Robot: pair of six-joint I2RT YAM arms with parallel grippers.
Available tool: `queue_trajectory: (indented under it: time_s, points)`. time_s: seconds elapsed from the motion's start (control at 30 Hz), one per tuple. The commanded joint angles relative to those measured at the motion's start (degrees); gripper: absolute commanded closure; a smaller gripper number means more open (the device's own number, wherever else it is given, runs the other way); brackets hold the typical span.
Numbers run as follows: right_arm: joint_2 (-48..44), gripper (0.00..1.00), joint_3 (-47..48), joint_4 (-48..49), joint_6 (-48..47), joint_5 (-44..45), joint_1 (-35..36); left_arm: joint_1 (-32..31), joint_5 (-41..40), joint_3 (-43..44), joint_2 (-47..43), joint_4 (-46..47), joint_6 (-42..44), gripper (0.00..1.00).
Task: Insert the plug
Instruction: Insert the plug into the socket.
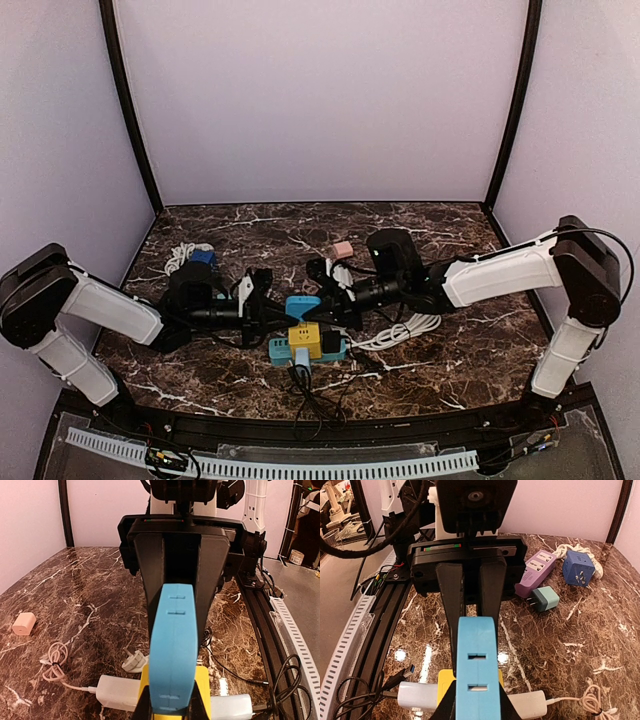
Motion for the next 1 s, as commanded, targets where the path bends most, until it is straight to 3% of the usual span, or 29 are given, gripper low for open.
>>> queue_trajectory:
  time_s: [0.0, 0.17, 0.4, 0.57, 0.67, 0.83, 0.97]
  points:
    - [1.0, 0.76, 0.6, -1.6, 0.7, 0.3, -0.1, 0.0, -0.2, -0.7, 0.3, 1.8, -0.3, 0.99]
    - [0.8, 0.68, 0.2, -2.3, 1.1, -0.4, -0.6, 0.0, -0.5, -0.6, 0.2, 1.8, -0.3, 0.99]
    - [-0.2, 1.00, 0.2, -1.7, 1.1, -1.7, -1.2, 0.0, -0.4, -0.5, 0.5, 1.7, -0.3, 0.99]
    - [0.1, 1.00, 0.8, -3.2, 0.1, -1.9, -1.2, 0.0, -0.4, -0.6, 0.3, 1.5, 0.1, 0.99]
    - [0.4, 1.00, 1.1, -4.5, -0.6, -0.7, -1.2, 0.0, -0.3, -0.7, -0.2, 0.8, 1.1, 0.79]
    - [0.1, 1.00, 0.8, -4.8, -1.3, 0.1, -1.2, 0.0, 0.3, -0.4, -2.1, -1.9, 2.3, 0.79]
    - [0.2, 1.00, 1.2, -4.7, -1.6, 0.3, -1.2, 0.0, 1.2, 0.1, -2.0, -2.6, 2.7, 0.71]
